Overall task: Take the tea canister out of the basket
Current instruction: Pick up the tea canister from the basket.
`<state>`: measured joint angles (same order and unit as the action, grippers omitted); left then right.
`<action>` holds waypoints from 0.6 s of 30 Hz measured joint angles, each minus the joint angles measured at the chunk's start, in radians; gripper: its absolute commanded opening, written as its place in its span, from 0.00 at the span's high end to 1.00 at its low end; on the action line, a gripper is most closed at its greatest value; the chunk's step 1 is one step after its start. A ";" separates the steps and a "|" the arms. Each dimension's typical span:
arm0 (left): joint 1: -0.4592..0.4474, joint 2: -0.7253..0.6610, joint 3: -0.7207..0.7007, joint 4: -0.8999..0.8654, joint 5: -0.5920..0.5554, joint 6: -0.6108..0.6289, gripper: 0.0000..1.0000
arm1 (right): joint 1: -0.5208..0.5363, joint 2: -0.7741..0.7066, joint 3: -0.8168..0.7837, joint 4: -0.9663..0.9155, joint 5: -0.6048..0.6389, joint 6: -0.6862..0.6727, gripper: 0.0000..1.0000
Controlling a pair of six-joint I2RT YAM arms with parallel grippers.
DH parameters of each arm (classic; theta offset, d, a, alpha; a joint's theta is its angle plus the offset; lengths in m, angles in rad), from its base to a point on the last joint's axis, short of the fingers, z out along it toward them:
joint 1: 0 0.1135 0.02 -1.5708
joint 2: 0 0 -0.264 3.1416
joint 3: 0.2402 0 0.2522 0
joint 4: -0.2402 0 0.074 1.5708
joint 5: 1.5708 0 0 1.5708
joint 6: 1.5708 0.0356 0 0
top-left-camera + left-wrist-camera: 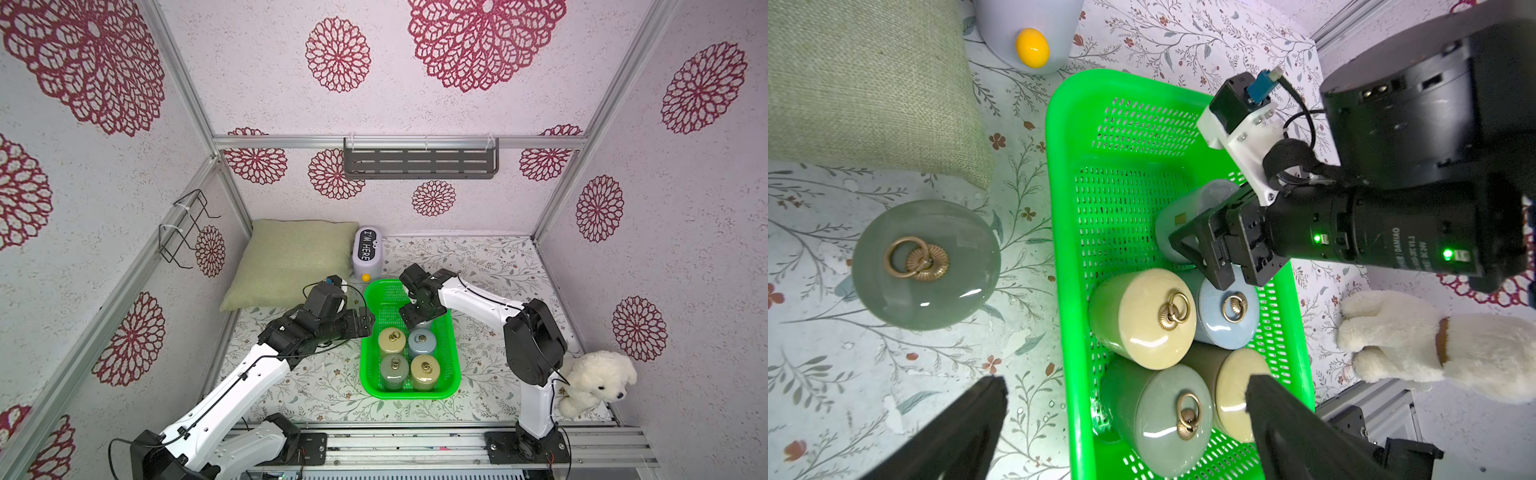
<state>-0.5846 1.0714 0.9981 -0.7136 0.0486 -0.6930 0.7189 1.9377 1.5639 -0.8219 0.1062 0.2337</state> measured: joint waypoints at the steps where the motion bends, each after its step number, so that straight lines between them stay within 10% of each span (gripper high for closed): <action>1: 0.000 0.000 0.000 0.001 0.003 0.000 0.03 | 0.000 -0.007 0.007 -0.005 0.000 0.002 0.28; 18: -0.012 -0.005 -0.015 0.021 0.038 0.000 0.03 | -0.082 -0.314 0.011 -0.077 0.033 0.021 0.28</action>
<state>-0.5968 1.0660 0.9833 -0.6922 0.0868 -0.6926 0.6369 1.6241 1.5749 -0.8989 0.1394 0.2546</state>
